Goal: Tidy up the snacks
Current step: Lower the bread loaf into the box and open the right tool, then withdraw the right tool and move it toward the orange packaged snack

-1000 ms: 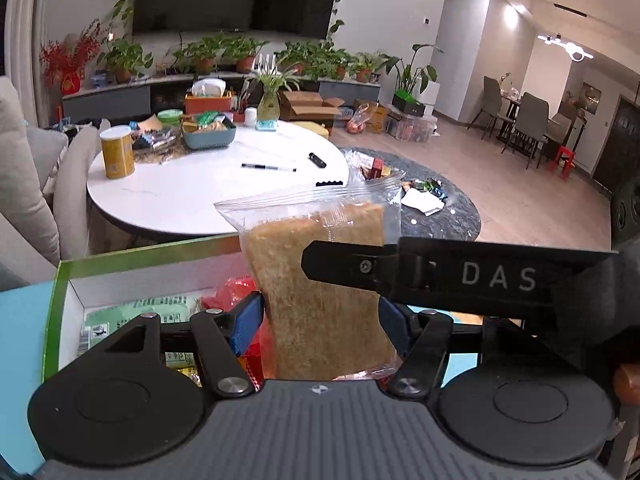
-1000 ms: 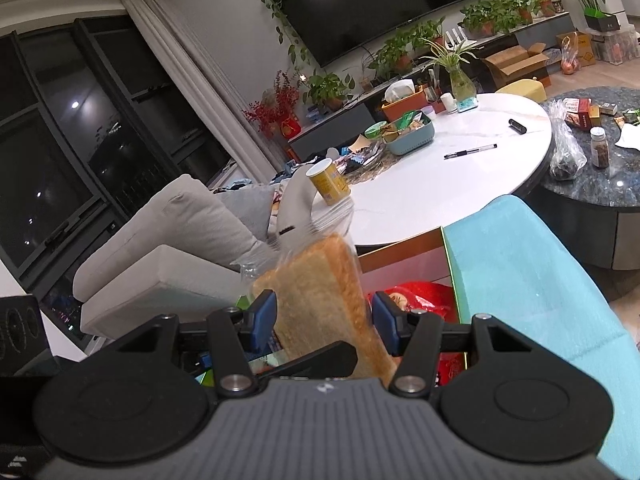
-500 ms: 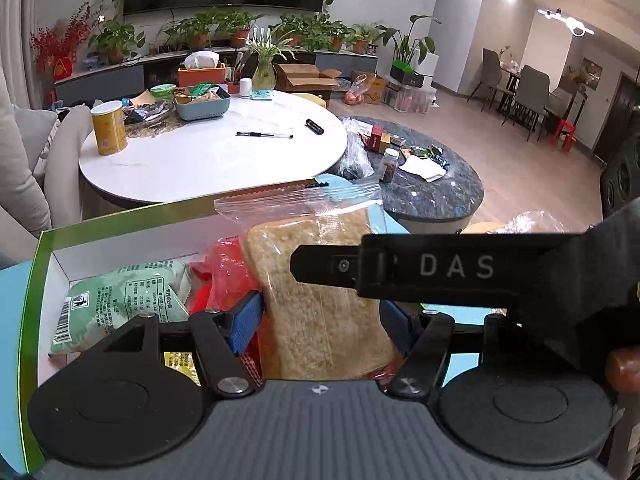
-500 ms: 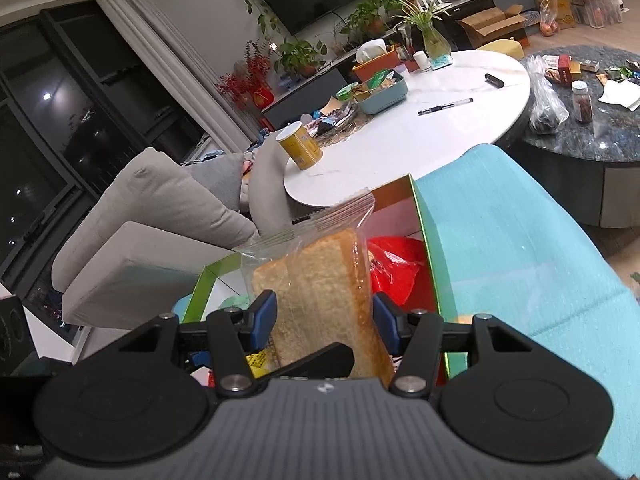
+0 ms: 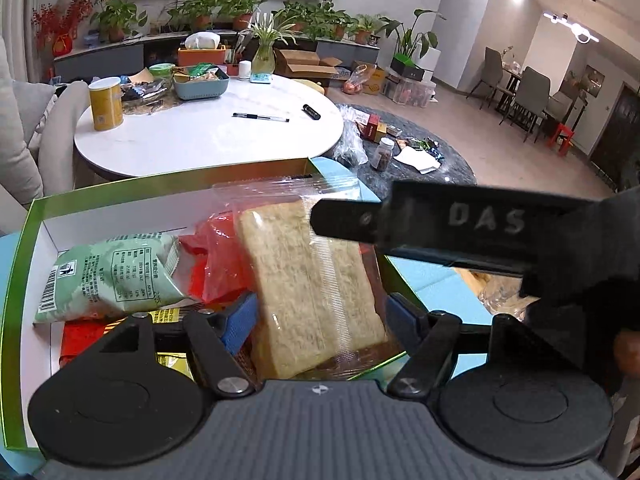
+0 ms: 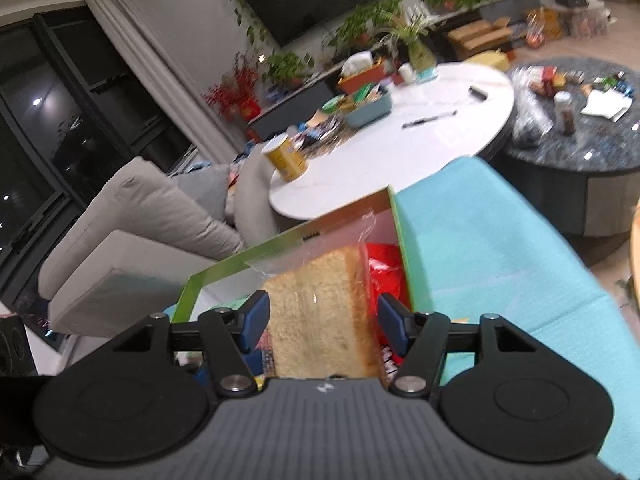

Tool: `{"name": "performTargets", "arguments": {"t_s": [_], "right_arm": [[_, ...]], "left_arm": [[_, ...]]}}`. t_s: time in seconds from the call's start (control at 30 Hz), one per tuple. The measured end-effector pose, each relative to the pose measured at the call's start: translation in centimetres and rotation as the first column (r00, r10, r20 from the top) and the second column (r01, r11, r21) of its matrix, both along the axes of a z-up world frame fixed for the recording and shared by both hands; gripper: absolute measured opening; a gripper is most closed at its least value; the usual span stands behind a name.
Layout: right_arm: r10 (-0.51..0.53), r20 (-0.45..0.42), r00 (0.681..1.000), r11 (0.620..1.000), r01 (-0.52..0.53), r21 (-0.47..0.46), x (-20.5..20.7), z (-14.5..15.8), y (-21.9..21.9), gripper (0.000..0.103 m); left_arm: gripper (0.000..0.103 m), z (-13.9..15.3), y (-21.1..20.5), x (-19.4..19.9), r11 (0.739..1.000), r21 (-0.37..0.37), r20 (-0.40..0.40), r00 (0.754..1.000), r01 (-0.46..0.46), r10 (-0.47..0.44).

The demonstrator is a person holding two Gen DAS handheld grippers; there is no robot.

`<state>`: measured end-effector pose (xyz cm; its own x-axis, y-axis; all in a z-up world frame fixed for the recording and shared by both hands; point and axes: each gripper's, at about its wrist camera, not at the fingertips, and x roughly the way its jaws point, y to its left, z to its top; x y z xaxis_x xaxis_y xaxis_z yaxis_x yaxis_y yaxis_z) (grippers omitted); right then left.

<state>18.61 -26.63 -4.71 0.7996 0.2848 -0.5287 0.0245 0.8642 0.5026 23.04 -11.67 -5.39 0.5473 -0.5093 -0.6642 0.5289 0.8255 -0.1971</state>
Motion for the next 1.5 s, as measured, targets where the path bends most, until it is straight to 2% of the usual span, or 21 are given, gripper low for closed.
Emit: {"name": "performTargets", "arguments": {"t_s": [0.33, 0.47, 0.6, 0.87, 1.1, 1.23, 1.33, 1.4, 1.5], "right_arm": [[0.04, 0.058, 0.998, 0.999, -0.041, 0.02, -2.9, 2.8, 0.1, 0.052], [0.059, 0.082, 0.995, 0.997, -0.063, 0.046, -4.5, 4.3, 0.5, 0.052], [0.046, 0.079, 0.996, 0.999, -0.047, 0.006, -6.3, 5.4, 1.2, 0.052], [0.031, 0.066, 0.997, 0.999, -0.029, -0.034, -10.2, 5.6, 2.3, 0.052], [0.037, 0.042, 0.998, 0.998, -0.035, -0.054, -13.1, 5.4, 4.0, 0.052], [0.049, 0.051, 0.997, 0.997, -0.046, -0.06, -14.6, 5.5, 5.1, 0.052], [0.054, 0.06, 0.997, 0.994, -0.048, -0.095, -15.6, 5.4, 5.9, 0.053], [0.05, 0.07, 0.996, 0.989, -0.04, -0.139, -16.2, 5.1, 6.6, 0.059], [0.052, 0.089, 0.995, 0.977, -0.032, -0.209, -17.3, 4.5, 7.4, 0.062]], "left_arm": [[0.081, 2.8, 1.8, -2.4, 0.999, -0.029, 0.062, 0.997, -0.035, 0.037], [0.082, 4.0, 2.5, -4.0, 0.999, -0.005, 0.109, 0.993, -0.048, 0.048], [0.086, 4.9, 3.3, -5.8, 0.997, 0.011, 0.144, 0.987, -0.079, 0.076], [0.088, 6.2, 4.9, -10.4, 0.989, 0.067, 0.191, 0.975, -0.128, 0.113], [0.09, 6.8, 6.3, -14.9, 0.985, 0.114, 0.253, 0.962, -0.133, 0.1], [0.09, 6.8, 7.4, -16.9, 0.986, 0.104, 0.254, 0.962, -0.133, 0.103], [0.09, 6.7, 8.4, -18.1, 0.986, 0.093, 0.251, 0.961, -0.14, 0.112], [0.09, 6.7, 9.1, -18.8, 0.983, 0.094, 0.26, 0.957, -0.16, 0.131], [0.094, 6.5, 10.6, -20.0, 0.977, 0.104, 0.275, 0.949, -0.186, 0.151]]}}
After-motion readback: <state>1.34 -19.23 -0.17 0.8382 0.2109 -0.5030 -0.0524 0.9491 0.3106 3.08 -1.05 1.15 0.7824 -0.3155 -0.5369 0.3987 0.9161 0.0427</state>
